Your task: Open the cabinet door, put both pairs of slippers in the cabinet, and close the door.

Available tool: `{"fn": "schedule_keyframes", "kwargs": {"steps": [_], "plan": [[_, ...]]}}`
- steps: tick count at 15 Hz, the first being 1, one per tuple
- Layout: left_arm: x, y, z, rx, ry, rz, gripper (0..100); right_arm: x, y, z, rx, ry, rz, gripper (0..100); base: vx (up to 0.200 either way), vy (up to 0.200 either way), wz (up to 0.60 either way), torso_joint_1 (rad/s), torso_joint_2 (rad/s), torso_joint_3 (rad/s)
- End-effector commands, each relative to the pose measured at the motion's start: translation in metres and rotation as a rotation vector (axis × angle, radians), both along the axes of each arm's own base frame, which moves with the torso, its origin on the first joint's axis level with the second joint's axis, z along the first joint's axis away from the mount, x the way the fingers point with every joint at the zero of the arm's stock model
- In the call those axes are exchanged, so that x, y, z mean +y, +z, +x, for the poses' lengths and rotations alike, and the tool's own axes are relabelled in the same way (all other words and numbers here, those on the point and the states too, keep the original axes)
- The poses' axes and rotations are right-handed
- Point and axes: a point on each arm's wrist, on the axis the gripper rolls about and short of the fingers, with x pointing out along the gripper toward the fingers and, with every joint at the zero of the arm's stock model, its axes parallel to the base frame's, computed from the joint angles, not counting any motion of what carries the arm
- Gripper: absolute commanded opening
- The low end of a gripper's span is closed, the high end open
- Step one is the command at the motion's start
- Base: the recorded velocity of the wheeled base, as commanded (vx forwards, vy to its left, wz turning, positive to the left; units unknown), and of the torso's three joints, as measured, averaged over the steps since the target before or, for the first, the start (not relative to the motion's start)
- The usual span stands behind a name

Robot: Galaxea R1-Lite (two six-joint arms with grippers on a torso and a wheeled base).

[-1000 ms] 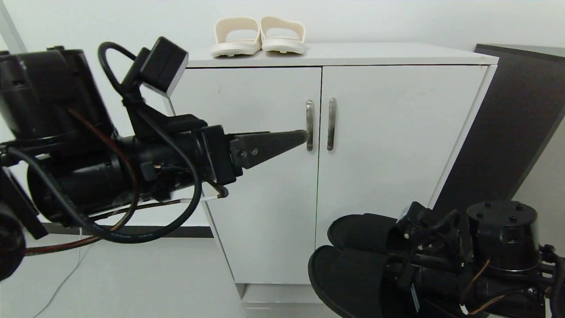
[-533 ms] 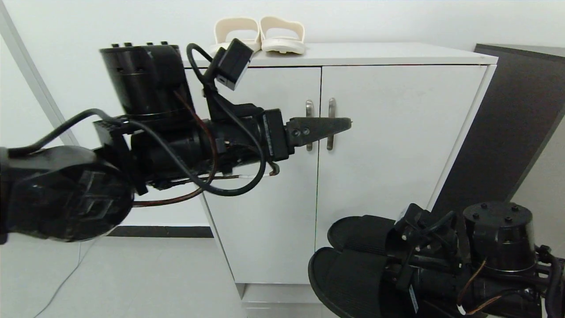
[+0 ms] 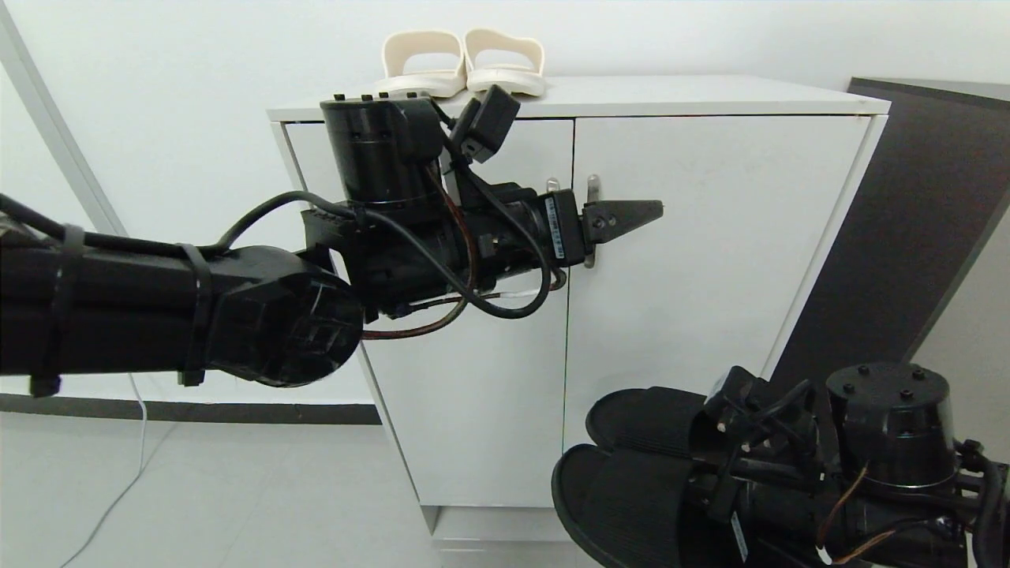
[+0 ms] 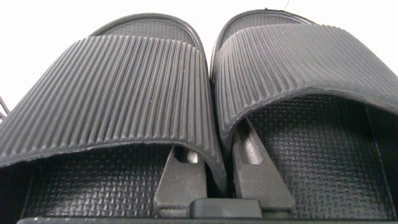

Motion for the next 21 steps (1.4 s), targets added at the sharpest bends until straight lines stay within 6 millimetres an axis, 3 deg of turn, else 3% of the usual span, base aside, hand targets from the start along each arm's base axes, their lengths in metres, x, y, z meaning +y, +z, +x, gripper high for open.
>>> {"fn": "schedule_keyframes", "kwargs": {"steps": [1,7,15,16,19,21], "plan": [[-0.003,-0.004,0.009,0.006,0.073,0.002,100,0.000,0.000,0.000,0.001,0.000,-0.001,0,0.000,0.000,0.00,0.000,0.00,0.000],[-0.001,-0.003,0.024,0.017,0.116,0.014,100,0.000,0.000,-0.001,0.001,0.002,-0.001,0,0.000,0.000,0.00,0.000,0.00,0.000],[-0.016,-0.019,0.044,0.032,0.115,0.027,100,-0.001,-0.002,-0.001,0.007,0.000,-0.006,0,0.000,0.000,0.00,0.000,0.00,0.000],[-0.016,-0.019,0.044,0.032,0.115,0.027,0,-0.001,-0.003,-0.002,0.011,0.000,-0.009,0,0.000,0.000,0.00,0.000,0.00,0.000],[-0.014,-0.017,0.041,0.030,0.113,0.025,0,-0.003,-0.006,-0.004,0.020,0.005,-0.014,0,0.000,0.000,0.00,0.000,0.00,0.000],[-0.013,-0.012,0.028,0.026,0.095,0.022,0,-0.003,-0.005,-0.007,0.024,0.020,-0.010,0,0.000,0.000,0.00,0.000,0.00,0.000]]}}
